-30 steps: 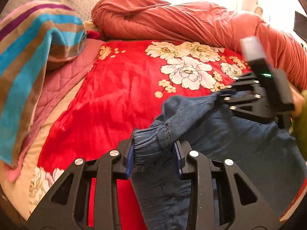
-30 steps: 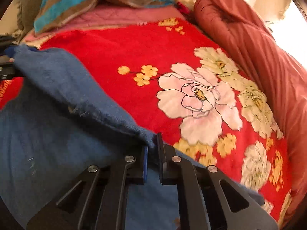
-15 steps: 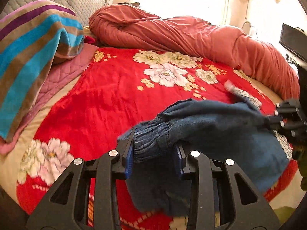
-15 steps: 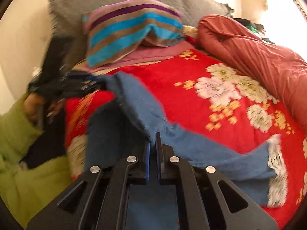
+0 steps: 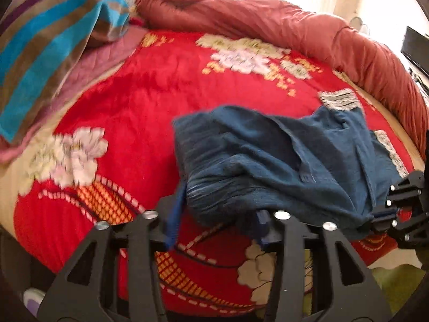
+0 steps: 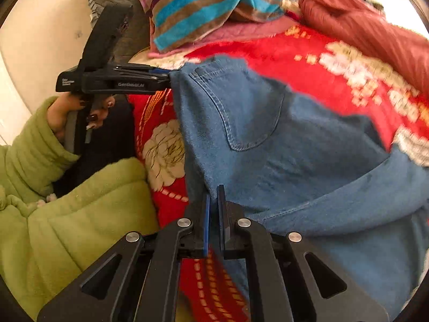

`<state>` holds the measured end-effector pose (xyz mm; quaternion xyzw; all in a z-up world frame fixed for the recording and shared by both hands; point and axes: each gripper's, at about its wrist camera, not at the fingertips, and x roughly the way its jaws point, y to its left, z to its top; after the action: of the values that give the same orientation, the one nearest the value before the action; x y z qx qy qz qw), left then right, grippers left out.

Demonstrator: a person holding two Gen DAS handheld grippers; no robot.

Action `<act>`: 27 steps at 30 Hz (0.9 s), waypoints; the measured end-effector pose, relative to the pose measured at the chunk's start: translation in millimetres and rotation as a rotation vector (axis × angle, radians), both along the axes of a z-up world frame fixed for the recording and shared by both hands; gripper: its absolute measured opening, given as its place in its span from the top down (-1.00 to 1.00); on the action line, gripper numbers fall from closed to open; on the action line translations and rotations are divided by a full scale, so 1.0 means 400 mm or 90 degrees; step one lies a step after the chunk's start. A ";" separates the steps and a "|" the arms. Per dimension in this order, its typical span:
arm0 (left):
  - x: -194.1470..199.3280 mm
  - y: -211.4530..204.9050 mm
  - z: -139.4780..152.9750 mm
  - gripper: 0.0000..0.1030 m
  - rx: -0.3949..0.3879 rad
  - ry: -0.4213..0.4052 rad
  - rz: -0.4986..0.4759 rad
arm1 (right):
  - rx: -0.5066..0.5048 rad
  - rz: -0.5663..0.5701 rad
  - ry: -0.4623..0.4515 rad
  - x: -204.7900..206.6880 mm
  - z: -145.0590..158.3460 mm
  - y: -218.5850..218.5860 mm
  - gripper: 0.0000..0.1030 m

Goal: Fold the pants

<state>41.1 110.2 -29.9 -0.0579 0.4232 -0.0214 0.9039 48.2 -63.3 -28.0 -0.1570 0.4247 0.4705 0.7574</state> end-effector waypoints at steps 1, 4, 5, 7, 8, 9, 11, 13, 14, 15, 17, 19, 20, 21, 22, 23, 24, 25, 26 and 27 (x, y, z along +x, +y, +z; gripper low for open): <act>-0.004 0.005 -0.005 0.07 -0.006 0.006 0.005 | 0.004 -0.007 0.009 0.001 -0.007 -0.004 0.91; -0.036 0.017 0.006 -0.01 -0.003 0.006 0.014 | 0.026 -0.013 0.009 -0.009 0.005 -0.015 0.91; -0.053 0.024 0.014 -0.04 0.002 0.001 0.018 | 0.029 -0.013 0.007 -0.007 0.008 -0.016 0.91; -0.080 0.040 0.022 -0.04 0.004 -0.005 0.041 | 0.034 -0.014 -0.001 -0.012 0.016 -0.015 0.91; -0.087 0.048 0.023 -0.04 0.001 -0.005 0.052 | 0.038 -0.017 -0.004 -0.011 0.019 -0.016 0.91; -0.104 0.064 0.026 -0.03 -0.016 -0.006 0.070 | 0.048 -0.018 -0.006 -0.016 0.028 -0.017 0.91; -0.126 0.066 0.044 0.16 -0.034 -0.021 0.079 | 0.057 -0.008 -0.020 -0.024 0.040 -0.017 0.91; -0.133 0.035 0.080 0.20 -0.034 -0.044 0.059 | 0.038 0.009 -0.039 -0.035 0.035 -0.005 0.91; -0.127 0.015 0.097 0.20 -0.030 -0.051 0.043 | 0.026 0.011 -0.038 -0.037 0.026 0.000 0.91; -0.112 -0.015 0.113 0.20 -0.027 -0.056 0.019 | 0.018 0.014 -0.030 -0.037 0.014 0.006 0.85; -0.069 -0.075 0.122 0.20 -0.025 -0.048 -0.026 | 0.014 0.014 -0.021 -0.039 0.009 0.006 0.83; -0.028 -0.120 0.103 0.20 -0.028 -0.022 -0.059 | 0.033 0.016 -0.007 -0.042 0.029 -0.008 0.69; -0.016 -0.132 0.090 0.20 -0.023 -0.014 -0.069 | 0.043 0.018 -0.007 -0.045 0.041 -0.015 0.63; 0.003 -0.150 0.061 0.20 -0.003 0.006 -0.077 | 0.059 0.021 -0.015 -0.049 0.062 -0.026 0.53; 0.009 -0.154 0.040 0.20 0.012 0.020 -0.073 | 0.073 0.020 -0.028 -0.051 0.083 -0.036 0.52; 0.017 -0.154 0.016 0.20 0.020 0.038 -0.067 | 0.087 0.015 -0.039 -0.049 0.099 -0.044 0.51; 0.019 -0.144 -0.008 0.20 0.003 0.048 -0.062 | 0.103 0.001 -0.052 -0.039 0.116 -0.051 0.46; 0.016 -0.137 -0.020 0.20 -0.014 0.049 -0.058 | 0.108 -0.009 -0.057 -0.030 0.122 -0.053 0.43; 0.011 -0.129 -0.025 0.20 -0.026 0.046 -0.053 | 0.105 -0.022 -0.060 -0.017 0.121 -0.046 0.43; 0.005 -0.127 -0.024 0.20 -0.023 0.041 -0.054 | 0.092 -0.036 -0.056 0.002 0.111 -0.031 0.42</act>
<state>43.0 59.3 -39.6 -0.0571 0.4540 -0.0655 0.8868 48.9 -75.9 16.3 -0.1103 0.3601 0.4711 0.7977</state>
